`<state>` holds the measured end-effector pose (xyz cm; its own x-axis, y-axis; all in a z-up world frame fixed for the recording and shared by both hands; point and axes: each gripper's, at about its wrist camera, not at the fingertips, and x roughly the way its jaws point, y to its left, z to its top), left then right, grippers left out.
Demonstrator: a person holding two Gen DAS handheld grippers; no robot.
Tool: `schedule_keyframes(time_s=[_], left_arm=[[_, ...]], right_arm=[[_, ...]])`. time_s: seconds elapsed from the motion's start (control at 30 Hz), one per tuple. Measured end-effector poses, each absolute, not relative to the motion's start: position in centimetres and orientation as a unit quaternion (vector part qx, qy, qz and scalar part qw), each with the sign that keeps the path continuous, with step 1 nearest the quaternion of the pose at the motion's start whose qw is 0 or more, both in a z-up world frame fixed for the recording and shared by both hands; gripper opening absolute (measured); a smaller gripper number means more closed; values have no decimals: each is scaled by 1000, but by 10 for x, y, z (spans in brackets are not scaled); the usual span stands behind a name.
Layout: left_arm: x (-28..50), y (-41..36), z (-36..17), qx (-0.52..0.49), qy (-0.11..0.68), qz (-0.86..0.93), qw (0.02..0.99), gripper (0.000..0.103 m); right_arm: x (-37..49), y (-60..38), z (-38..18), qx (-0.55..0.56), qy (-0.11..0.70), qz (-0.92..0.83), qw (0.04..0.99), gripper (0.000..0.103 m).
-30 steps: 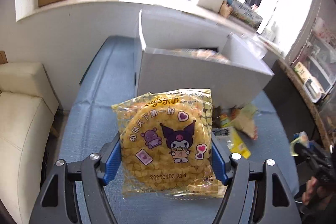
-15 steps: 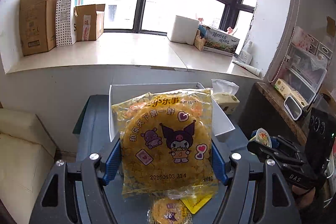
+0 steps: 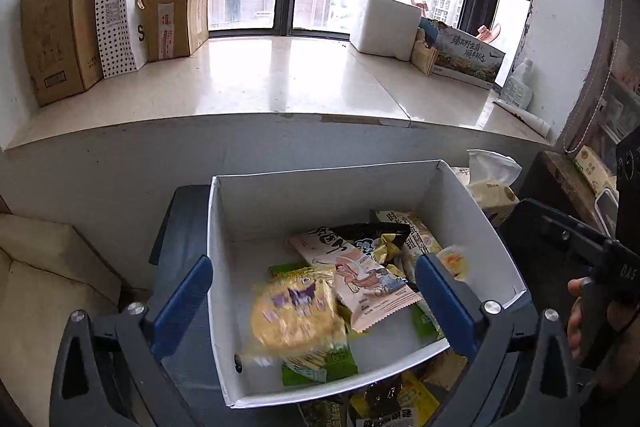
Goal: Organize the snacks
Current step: 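Lower the jelly cup and cookie pack into the white box and open both tools, then lift both open tools out of the white box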
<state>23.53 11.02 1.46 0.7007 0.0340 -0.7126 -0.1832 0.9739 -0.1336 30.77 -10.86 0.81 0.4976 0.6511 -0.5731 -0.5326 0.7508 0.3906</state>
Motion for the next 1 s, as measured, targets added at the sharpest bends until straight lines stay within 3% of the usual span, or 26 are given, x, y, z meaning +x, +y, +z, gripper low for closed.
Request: schedule_keyframes(time_s=[0.37,0.63,1.0], left_arm=[[223,111,9,-99,386,62,915,103],[164,84,22,-66,359,44,930,103],[45,46,-21,-71,354,46,932,103]], right_arm=[[288,-123,14,81,342,343,871,103],[218,-135,22,56,301,393,867,103],[111,-146,-61,25,333,421,843,103]])
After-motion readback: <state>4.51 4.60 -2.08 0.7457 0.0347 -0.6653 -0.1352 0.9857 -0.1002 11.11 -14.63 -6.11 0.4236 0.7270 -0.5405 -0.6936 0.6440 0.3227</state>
